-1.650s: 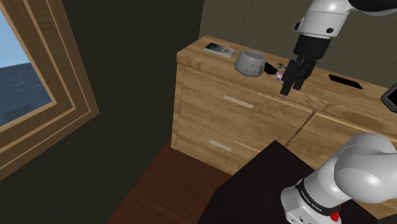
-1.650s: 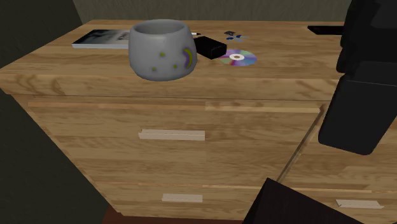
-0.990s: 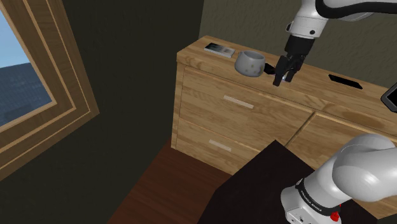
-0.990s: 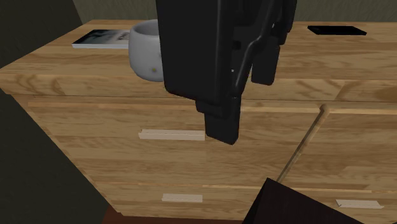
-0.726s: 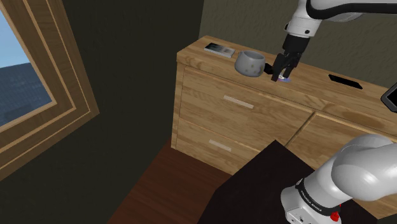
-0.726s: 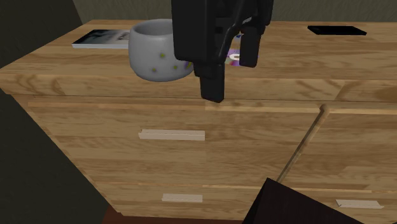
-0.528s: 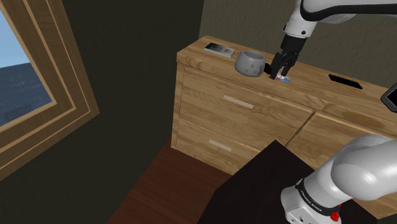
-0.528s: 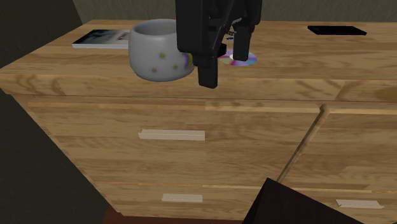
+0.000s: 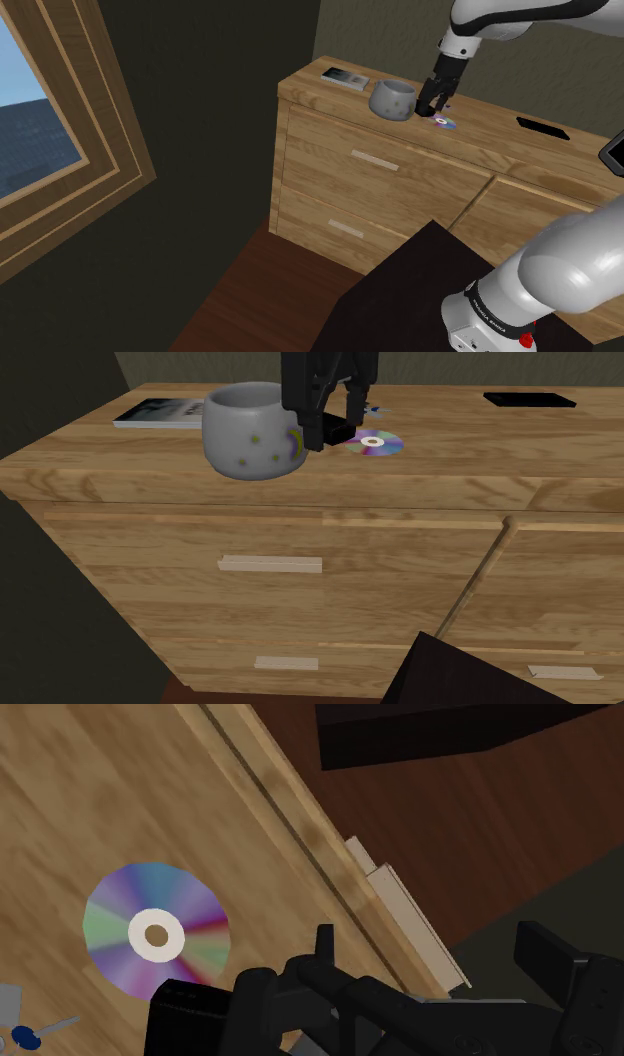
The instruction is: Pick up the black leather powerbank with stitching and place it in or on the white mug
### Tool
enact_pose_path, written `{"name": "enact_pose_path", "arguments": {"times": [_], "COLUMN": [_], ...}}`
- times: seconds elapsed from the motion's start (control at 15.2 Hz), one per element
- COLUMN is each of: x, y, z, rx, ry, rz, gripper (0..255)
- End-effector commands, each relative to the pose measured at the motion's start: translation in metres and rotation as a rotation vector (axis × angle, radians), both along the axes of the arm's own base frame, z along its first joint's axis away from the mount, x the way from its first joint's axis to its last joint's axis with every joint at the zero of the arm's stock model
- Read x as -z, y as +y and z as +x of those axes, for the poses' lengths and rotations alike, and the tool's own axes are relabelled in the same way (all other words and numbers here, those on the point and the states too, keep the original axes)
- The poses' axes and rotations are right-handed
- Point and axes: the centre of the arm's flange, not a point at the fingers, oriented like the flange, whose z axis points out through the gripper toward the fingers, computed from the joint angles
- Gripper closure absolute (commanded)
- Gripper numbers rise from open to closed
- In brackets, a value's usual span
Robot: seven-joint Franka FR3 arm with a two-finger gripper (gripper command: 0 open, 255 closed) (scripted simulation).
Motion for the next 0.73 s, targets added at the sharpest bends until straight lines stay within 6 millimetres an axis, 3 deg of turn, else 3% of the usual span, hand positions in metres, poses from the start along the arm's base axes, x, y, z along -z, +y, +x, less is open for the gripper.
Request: {"name": "enact_pose_path", "arguments": {"times": [0.0, 0.66], "x": [0.002, 0.019], "y": [-0.020, -0.127], "z": [0.013, 0.079], "rx": [0.003, 0.026], "ry": [-0.007, -0.043], "rz": [-0.005, -0.024], "gripper": [0, 0]}}
